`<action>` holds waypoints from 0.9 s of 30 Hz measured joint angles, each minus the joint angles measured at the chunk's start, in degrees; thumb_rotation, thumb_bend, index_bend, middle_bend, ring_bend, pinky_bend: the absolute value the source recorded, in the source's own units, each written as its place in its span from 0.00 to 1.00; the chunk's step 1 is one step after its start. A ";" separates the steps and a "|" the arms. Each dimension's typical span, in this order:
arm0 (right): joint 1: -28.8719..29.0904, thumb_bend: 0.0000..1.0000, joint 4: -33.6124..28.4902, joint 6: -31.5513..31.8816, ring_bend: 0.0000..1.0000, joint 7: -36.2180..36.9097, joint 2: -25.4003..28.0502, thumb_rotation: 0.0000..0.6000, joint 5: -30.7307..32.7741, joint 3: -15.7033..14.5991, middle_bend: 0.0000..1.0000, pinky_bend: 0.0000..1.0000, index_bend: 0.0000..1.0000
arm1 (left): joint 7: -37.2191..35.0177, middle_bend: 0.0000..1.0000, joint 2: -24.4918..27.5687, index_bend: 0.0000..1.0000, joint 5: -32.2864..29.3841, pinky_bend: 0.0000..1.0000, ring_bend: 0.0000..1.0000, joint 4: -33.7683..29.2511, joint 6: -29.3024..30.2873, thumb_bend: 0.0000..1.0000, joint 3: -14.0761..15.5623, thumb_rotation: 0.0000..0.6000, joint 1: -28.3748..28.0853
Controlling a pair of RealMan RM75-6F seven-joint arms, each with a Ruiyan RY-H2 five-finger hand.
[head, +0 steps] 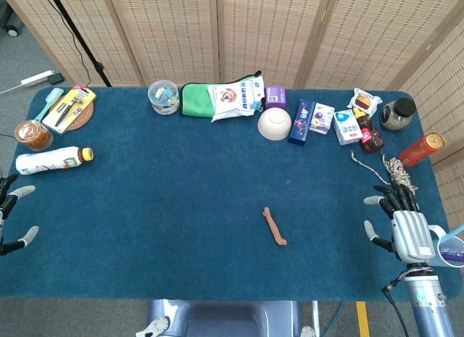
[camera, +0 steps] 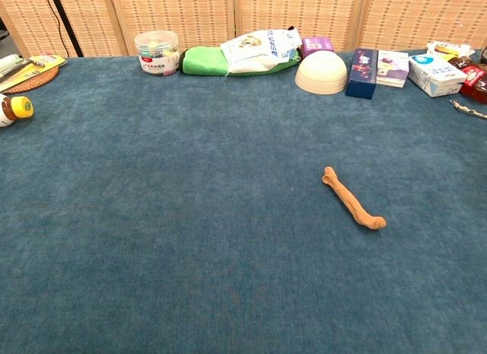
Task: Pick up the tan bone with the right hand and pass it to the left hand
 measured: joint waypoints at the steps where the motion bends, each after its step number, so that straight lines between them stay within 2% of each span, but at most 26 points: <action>1: 0.03 0.40 0.08 -0.10 0.03 0.08 -0.02 1.00 0.05 0.03 0.18 0.00 0.34 | 0.06 0.07 -0.05 0.23 -0.03 0.00 0.04 -0.04 -0.14 0.23 0.02 1.00 -0.03; 11: 0.11 0.40 0.20 -0.41 0.03 0.93 0.10 1.00 -0.31 0.05 0.18 0.00 0.34 | 0.48 0.07 0.14 0.23 -0.04 0.00 0.04 -0.35 0.05 0.23 -0.41 1.00 -0.22; 24: 0.65 0.40 -0.80 -0.78 0.03 5.60 1.51 1.00 -2.88 0.08 0.18 0.00 0.36 | -0.13 0.07 1.43 0.23 -0.08 0.00 0.04 -0.77 0.33 0.23 -1.18 1.00 -0.43; 27: 1.24 0.37 -1.11 -1.66 0.03 7.59 1.97 1.00 -4.18 -0.18 0.18 0.00 0.37 | -0.28 0.08 1.74 0.23 -0.32 0.00 0.04 -0.77 0.13 0.23 -1.36 1.00 -0.55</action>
